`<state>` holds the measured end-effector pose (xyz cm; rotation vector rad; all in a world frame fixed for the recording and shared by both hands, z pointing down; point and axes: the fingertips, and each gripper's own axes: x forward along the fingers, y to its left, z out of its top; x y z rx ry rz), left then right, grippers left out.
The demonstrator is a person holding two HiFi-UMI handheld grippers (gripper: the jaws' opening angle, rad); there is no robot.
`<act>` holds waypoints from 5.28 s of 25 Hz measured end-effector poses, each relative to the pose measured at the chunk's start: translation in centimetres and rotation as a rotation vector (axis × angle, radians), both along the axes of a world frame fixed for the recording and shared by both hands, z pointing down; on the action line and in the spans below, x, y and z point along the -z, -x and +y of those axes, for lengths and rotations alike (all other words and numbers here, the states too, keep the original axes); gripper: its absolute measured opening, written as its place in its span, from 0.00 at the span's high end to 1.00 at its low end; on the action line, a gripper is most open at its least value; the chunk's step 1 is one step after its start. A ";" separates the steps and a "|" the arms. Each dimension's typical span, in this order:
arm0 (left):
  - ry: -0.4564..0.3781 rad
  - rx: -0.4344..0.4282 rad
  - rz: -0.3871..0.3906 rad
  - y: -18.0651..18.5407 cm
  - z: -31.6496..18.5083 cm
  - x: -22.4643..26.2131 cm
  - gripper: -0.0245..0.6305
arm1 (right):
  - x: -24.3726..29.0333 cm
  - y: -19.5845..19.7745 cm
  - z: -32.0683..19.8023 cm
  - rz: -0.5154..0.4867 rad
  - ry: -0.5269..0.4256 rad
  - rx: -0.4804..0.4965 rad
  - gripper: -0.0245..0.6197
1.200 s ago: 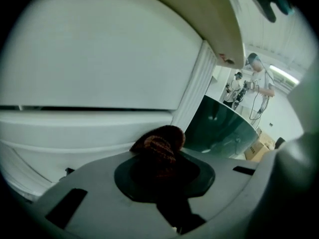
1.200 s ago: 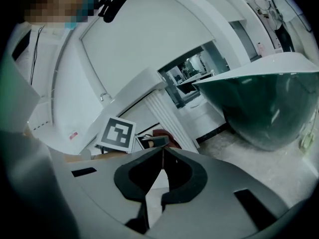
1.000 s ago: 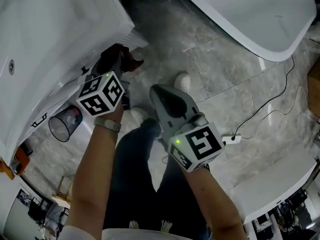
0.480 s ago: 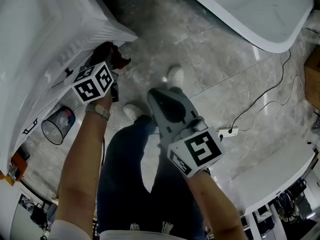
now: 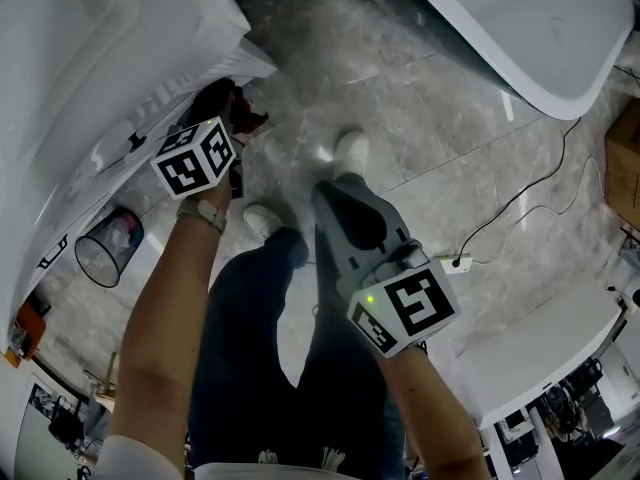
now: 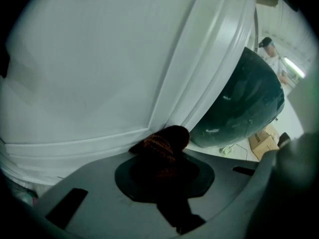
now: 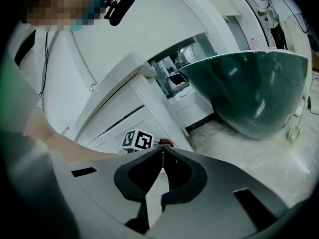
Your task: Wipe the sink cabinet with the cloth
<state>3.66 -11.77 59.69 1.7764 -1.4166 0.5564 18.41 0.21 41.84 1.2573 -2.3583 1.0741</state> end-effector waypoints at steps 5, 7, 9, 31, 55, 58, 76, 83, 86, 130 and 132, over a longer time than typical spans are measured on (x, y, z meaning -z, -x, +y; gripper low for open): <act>-0.008 -0.030 -0.006 0.6 0.3 -0.5 0.87 | -0.4 1.0 0.0 0.001 0.004 0.010 0.92; -0.004 -0.021 0.000 1.1 0.6 -0.7 0.87 | -0.6 1.4 0.0 0.003 0.006 0.019 0.92; 0.014 0.017 0.016 2.2 1.0 -0.9 0.87 | -0.7 1.9 -0.1 0.006 0.006 0.027 0.92; 0.080 0.281 -0.075 20.1 9.7 -0.3 0.87 | -0.4 13.4 1.7 0.005 -0.003 0.273 0.92; 0.005 0.121 -0.173 10.9 5.2 2.9 0.87 | -0.3 7.5 1.3 -0.003 -0.001 0.225 0.92; -0.005 0.124 -0.145 8.8 4.1 3.0 0.87 | -0.4 6.1 0.6 -0.003 0.000 0.208 0.92; -0.169 0.215 0.014 4.7 1.7 12.9 0.87 | 0.8 3.9 -2.9 0.029 -0.029 0.212 0.92; -0.208 0.272 0.005 10.1 4.4 15.0 0.87 | 0.7 7.9 -0.8 0.026 -0.014 0.256 0.92; -0.204 0.321 0.003 12.9 5.8 14.8 0.87 | 0.6 9.4 0.2 0.023 -0.012 0.283 0.92; -0.022 0.306 0.117 8.0 2.7 6.7 0.87 | -2.2 6.6 -2.1 0.044 0.052 0.286 0.92; -0.040 0.343 0.195 7.0 2.3 7.8 0.87 | -2.3 6.3 -2.5 0.049 0.056 0.288 0.92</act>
